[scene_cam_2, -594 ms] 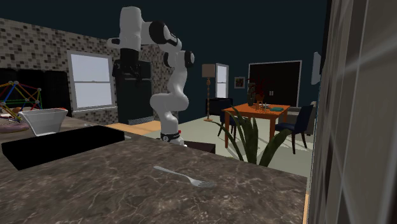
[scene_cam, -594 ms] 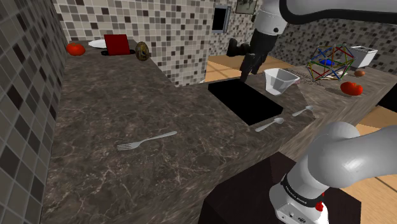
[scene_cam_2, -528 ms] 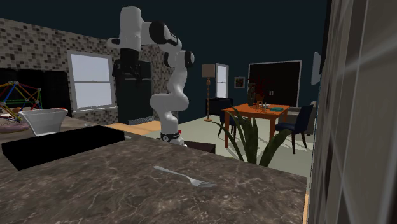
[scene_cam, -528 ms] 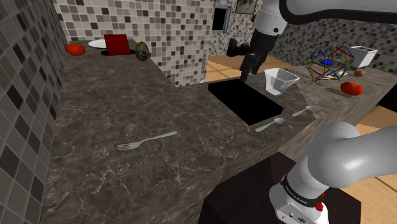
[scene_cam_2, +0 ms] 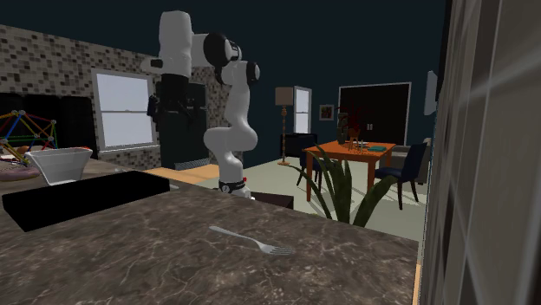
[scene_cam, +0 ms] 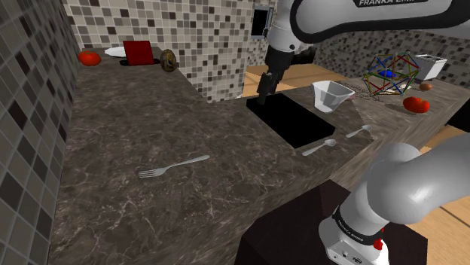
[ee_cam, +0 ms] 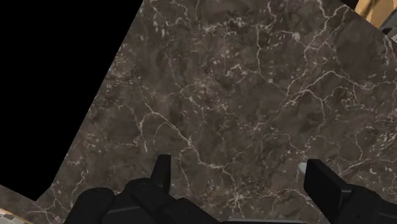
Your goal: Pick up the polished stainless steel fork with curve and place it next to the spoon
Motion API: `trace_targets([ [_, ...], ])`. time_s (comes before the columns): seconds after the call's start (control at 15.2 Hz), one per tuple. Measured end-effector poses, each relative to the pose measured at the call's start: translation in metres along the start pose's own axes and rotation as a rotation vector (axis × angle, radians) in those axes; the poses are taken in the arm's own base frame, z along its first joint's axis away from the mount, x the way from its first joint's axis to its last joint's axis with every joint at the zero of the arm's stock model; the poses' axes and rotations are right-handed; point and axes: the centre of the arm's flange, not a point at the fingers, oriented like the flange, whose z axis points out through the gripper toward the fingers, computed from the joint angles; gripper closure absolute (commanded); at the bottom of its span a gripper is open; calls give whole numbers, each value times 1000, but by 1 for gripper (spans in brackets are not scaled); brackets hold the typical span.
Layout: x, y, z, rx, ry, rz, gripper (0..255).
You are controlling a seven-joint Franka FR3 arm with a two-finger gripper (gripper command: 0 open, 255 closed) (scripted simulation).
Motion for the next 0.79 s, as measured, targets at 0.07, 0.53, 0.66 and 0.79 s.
trace_targets([
  [0.07, 9, -7, 9, 4, -1, -27, 0],
  [0.53, 74, -54, 54, 30, -1, -213, 0],
  [0.66, 89, -68, 69, 37, -2, -267, 0],
  [0.79, 105, -87, 82, 45, -2, -320, 0],
])
